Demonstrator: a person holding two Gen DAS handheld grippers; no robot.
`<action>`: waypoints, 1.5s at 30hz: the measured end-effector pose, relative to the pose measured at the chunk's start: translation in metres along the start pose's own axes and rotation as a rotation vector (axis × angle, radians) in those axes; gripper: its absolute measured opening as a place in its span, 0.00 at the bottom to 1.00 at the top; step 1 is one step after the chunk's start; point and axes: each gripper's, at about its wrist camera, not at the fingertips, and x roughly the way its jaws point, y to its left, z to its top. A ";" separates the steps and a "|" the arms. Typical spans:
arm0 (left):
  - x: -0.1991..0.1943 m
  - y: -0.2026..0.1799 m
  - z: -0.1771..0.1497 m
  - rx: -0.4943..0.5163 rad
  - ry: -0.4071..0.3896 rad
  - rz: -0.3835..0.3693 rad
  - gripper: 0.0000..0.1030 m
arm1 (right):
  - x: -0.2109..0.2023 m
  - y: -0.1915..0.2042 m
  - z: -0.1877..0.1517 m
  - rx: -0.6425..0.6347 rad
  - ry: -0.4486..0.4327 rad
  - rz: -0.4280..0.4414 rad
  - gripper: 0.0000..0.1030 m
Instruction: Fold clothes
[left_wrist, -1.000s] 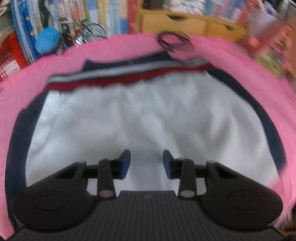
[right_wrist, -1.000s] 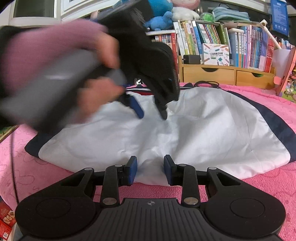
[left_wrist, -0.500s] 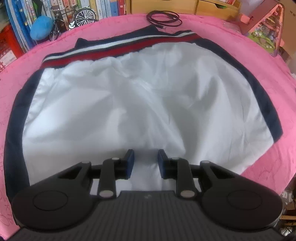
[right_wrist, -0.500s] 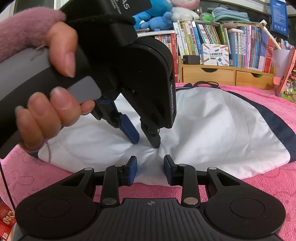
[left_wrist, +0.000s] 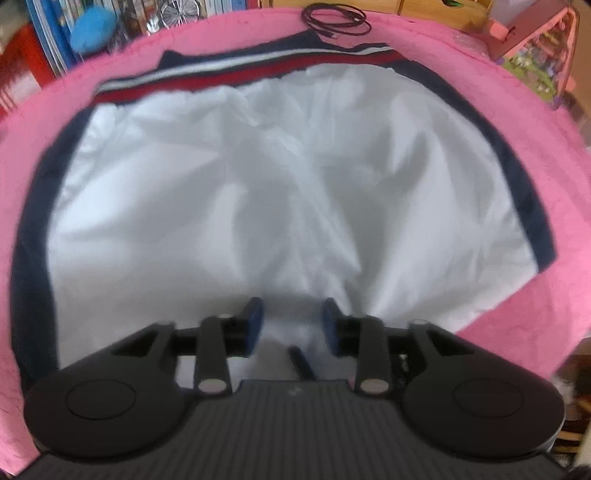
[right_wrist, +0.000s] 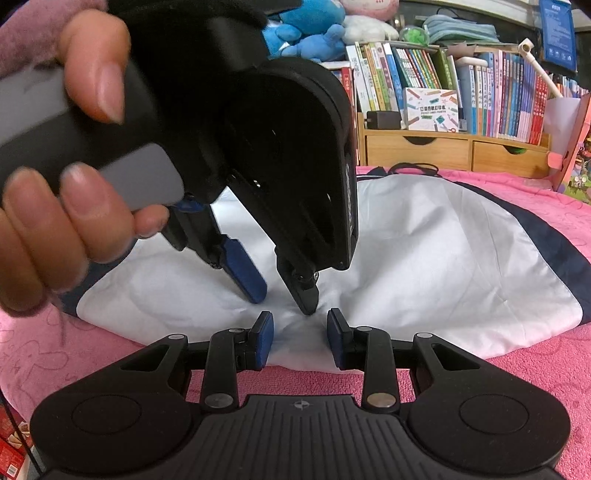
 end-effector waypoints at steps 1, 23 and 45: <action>0.000 0.001 0.000 -0.008 0.007 -0.011 0.38 | 0.000 0.001 0.000 0.001 0.000 -0.001 0.32; 0.032 0.008 0.068 -0.063 -0.174 0.058 0.28 | -0.002 0.004 0.000 -0.009 0.007 -0.006 0.32; -0.003 0.019 0.071 -0.003 -0.216 0.044 0.27 | -0.010 0.004 -0.004 -0.007 0.015 -0.005 0.32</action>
